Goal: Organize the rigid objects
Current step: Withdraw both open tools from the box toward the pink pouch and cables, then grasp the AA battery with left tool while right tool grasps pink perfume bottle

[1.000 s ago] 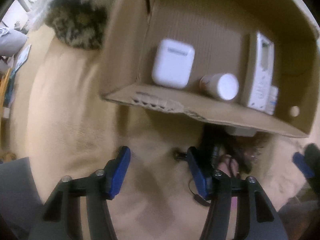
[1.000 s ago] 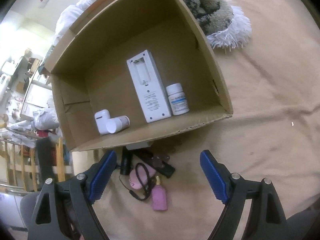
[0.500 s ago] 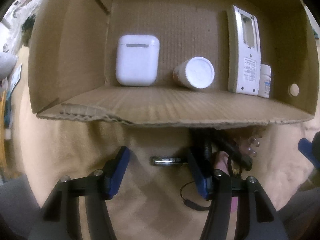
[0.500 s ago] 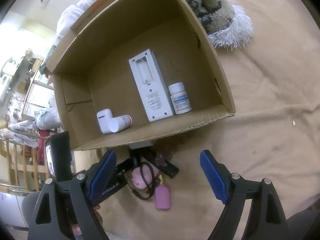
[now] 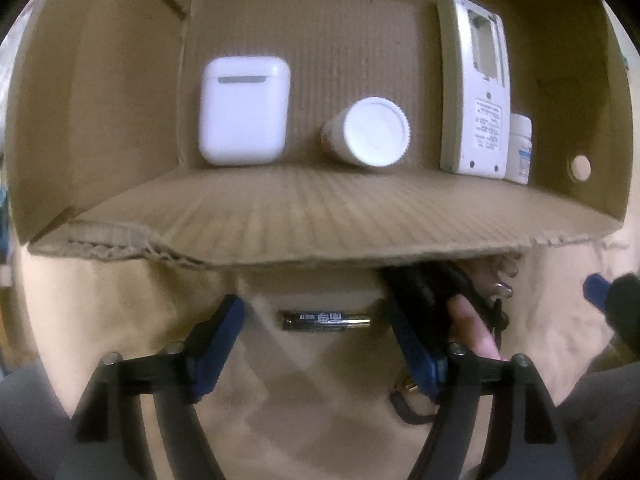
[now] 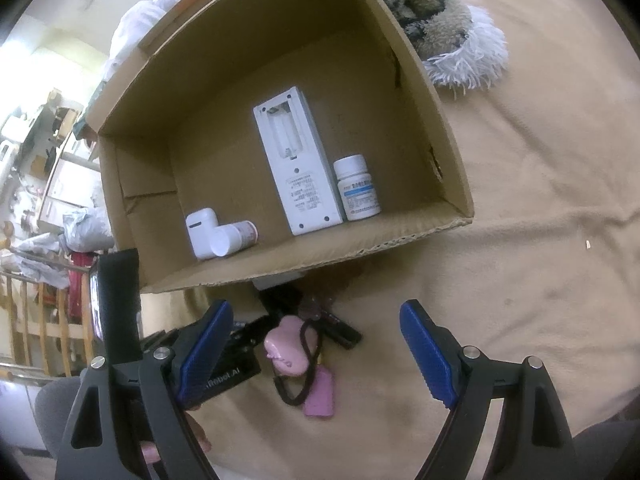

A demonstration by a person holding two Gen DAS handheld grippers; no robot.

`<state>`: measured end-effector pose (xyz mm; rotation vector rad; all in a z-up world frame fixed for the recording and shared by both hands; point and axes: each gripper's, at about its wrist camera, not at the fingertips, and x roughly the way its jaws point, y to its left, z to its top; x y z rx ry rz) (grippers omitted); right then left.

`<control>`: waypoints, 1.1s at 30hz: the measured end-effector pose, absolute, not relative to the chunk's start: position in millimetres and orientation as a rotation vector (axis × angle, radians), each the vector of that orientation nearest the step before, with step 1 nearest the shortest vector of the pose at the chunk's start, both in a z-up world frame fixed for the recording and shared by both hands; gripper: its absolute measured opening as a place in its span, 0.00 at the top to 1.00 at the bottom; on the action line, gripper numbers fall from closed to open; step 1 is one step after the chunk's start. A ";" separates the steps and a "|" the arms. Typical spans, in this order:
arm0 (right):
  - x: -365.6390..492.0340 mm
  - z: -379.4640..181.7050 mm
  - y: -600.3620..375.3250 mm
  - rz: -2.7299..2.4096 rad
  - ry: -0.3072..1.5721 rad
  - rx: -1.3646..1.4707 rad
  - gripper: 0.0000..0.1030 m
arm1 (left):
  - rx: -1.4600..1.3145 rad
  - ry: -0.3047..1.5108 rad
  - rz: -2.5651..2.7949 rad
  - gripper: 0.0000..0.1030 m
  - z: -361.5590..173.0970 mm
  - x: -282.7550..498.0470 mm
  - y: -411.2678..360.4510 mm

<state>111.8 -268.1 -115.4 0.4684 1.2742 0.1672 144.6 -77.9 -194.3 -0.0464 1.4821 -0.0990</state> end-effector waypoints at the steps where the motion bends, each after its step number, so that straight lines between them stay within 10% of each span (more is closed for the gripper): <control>1: 111.9 -115.7 -268.4 0.166 1.276 0.467 0.12 | -0.033 1.479 -0.100 0.29 -194.4 145.2 -79.8; 8: 114.4 -117.9 -267.3 0.165 1.277 0.467 0.12 | 0.051 1.445 -0.083 0.62 -192.7 141.7 -90.5; 18: 97.6 -142.9 -263.4 0.173 1.391 0.401 0.12 | -0.046 1.405 -0.063 0.62 -156.6 124.8 -61.6; 23: 92.0 -160.9 -252.3 0.165 1.464 0.314 0.46 | -0.066 1.334 -0.061 0.62 -120.6 105.5 -36.5; 33: 88.6 -168.7 -224.1 0.214 1.489 0.213 0.48 | -0.163 1.319 -0.058 0.62 -113.0 74.1 -10.5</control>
